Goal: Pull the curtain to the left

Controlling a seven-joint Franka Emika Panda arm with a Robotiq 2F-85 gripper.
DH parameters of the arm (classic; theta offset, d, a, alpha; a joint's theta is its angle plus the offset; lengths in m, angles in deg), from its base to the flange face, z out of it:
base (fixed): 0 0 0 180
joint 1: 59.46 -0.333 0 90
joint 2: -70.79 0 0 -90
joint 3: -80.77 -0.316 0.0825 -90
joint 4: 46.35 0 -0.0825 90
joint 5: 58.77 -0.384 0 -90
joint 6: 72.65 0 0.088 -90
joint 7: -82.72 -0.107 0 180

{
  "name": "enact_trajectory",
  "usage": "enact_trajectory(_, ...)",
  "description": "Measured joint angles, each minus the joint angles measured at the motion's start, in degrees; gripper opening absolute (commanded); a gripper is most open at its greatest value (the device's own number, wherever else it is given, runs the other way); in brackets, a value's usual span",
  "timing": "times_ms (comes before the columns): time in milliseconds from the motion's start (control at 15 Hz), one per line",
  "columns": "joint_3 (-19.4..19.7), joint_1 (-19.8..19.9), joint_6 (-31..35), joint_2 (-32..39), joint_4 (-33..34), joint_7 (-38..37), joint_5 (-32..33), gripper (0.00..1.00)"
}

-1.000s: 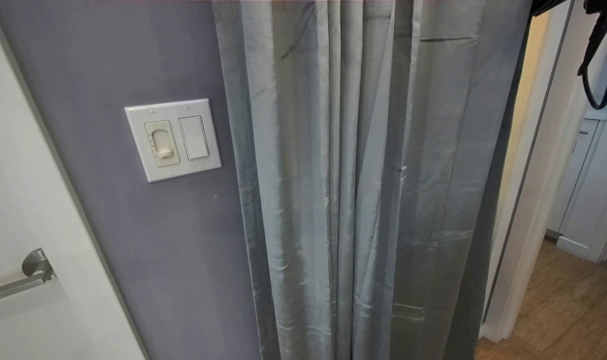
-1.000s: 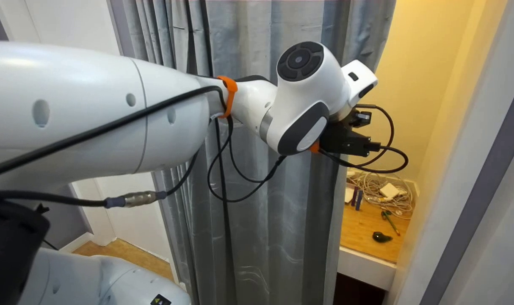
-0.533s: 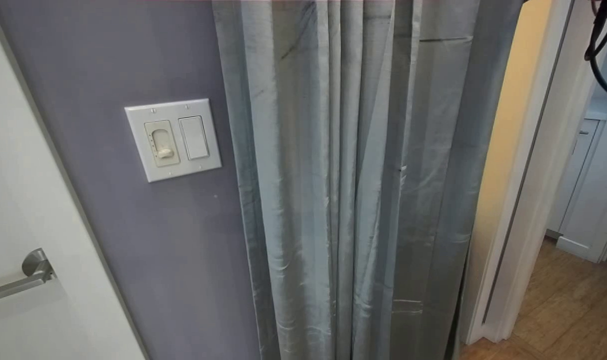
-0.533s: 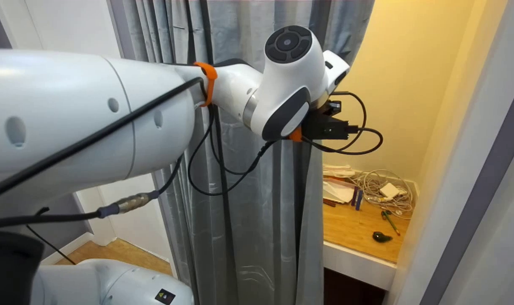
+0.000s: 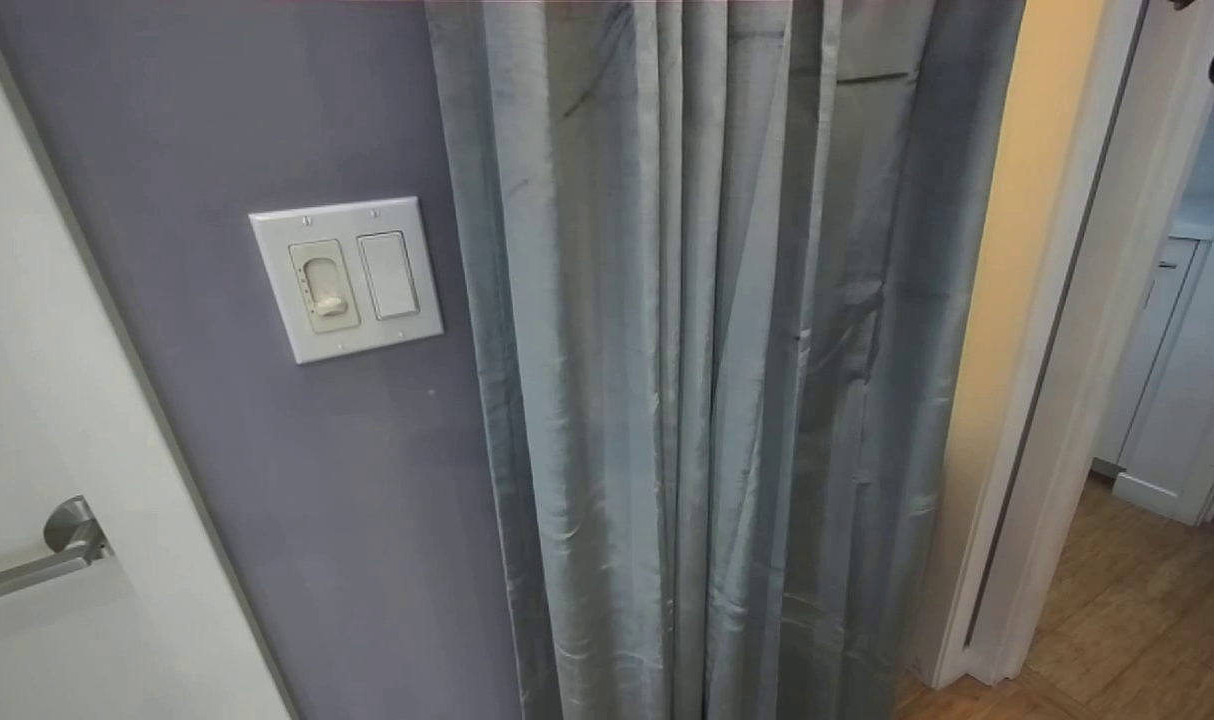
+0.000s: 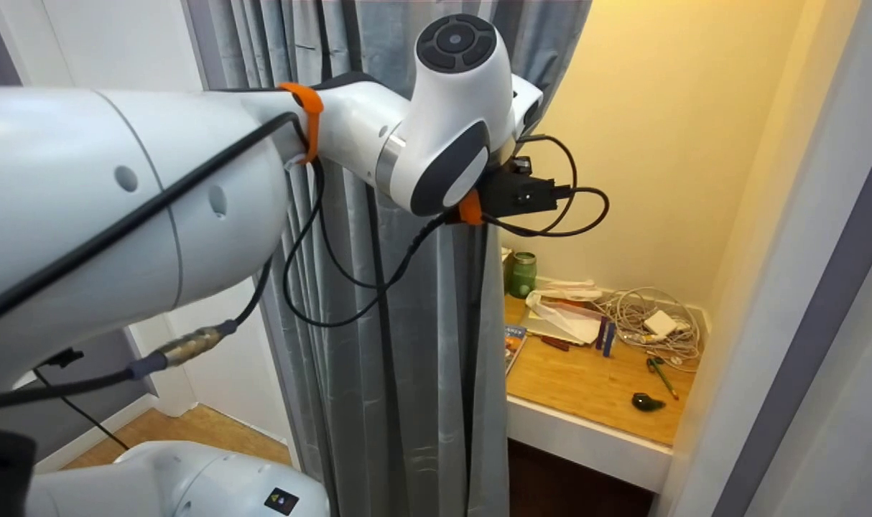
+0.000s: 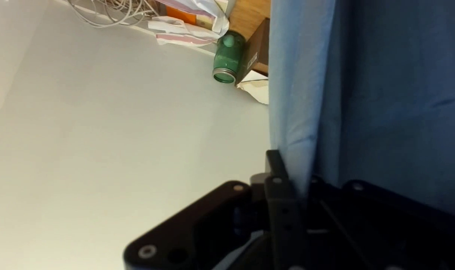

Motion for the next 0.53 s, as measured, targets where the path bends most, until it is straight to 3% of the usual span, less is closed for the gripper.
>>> enact_trajectory(533, -0.57, -0.30, 0.00, 0.16, -0.55, 1.36, -0.53, 0.01)
